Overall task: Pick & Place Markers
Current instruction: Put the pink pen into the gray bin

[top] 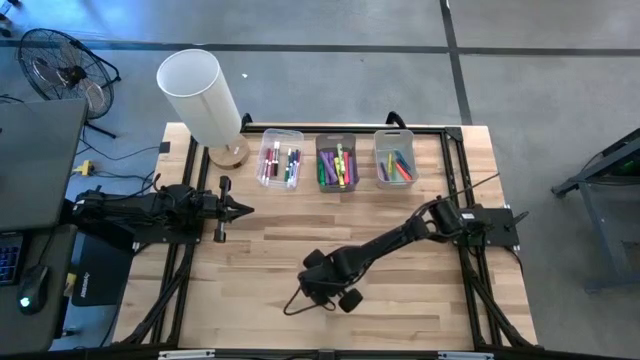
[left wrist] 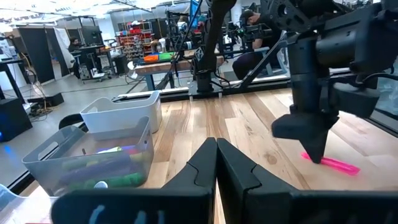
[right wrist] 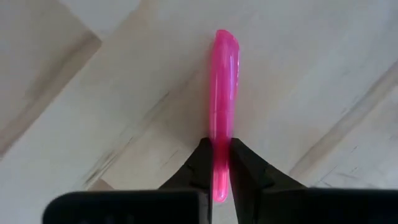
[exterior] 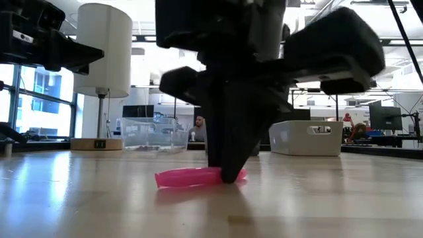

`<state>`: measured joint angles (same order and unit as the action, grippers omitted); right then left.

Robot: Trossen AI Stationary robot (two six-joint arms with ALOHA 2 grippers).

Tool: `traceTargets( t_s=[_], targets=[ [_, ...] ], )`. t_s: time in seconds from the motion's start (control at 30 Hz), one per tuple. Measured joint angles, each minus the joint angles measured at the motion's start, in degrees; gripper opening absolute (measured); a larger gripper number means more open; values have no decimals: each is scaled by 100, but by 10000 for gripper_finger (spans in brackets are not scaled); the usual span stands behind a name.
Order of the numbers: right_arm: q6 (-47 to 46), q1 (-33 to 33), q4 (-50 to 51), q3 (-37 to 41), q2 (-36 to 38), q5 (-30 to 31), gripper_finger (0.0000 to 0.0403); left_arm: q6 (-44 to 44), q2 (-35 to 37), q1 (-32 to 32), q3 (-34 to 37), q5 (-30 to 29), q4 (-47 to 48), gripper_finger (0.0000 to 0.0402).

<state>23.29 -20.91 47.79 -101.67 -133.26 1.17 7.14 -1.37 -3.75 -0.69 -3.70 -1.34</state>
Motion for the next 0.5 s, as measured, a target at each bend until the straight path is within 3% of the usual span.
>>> traceTargets(
  t_s=[0.2, 0.5],
  targets=[
    [-664, 501, 152, 70, 443, -426, 20, 0, 0, 0, 0, 4, -1, 1],
    [-1391, 1557, 364, 56, 1891, -535, 20, 0, 0, -2, 0, 4, -2, 1]
  ],
)
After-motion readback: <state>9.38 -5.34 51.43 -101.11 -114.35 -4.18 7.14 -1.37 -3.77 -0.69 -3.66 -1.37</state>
